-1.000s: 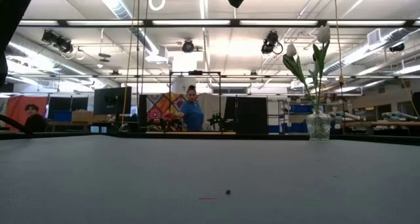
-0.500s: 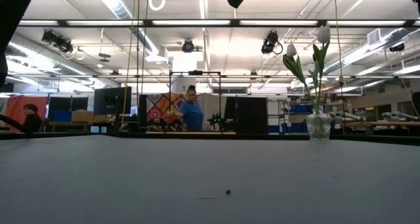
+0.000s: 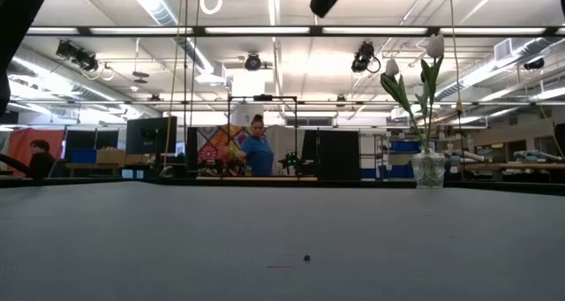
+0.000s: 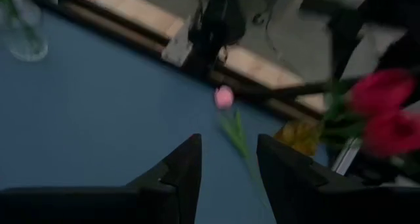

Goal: Sort flowers into vase by color
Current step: Put the pink flower into the yellow vase

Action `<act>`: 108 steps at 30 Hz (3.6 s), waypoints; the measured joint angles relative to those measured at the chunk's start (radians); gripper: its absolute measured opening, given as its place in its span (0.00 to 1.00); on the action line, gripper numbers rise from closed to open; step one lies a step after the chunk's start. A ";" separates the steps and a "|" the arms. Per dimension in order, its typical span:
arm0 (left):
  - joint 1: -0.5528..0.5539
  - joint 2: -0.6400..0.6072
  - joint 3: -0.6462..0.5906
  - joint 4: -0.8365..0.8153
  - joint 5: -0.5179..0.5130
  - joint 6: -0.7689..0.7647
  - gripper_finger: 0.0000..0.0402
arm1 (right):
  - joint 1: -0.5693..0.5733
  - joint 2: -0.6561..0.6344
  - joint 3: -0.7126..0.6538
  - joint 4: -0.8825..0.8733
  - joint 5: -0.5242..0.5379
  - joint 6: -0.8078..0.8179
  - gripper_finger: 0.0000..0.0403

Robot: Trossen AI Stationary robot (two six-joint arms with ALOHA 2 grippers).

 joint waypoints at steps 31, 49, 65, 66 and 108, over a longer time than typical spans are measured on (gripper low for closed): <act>-0.081 0.265 -0.001 0.137 -0.002 -0.079 0.38 | -0.005 -0.248 0.000 0.182 0.389 0.173 0.52; -0.134 0.552 -0.001 0.652 -0.012 0.107 0.38 | -0.109 -0.233 0.000 0.186 0.296 0.209 0.51; -0.192 0.635 -0.002 0.854 -0.012 0.353 0.38 | -0.109 -0.230 0.000 0.102 0.274 0.214 0.51; -0.192 0.635 -0.002 0.834 -0.012 0.366 0.38 | -0.109 -0.230 0.000 0.085 0.256 0.216 0.51; -0.154 0.486 0.000 0.450 -0.090 0.191 0.38 | -0.325 -0.272 -0.483 -0.127 -0.101 1.190 0.43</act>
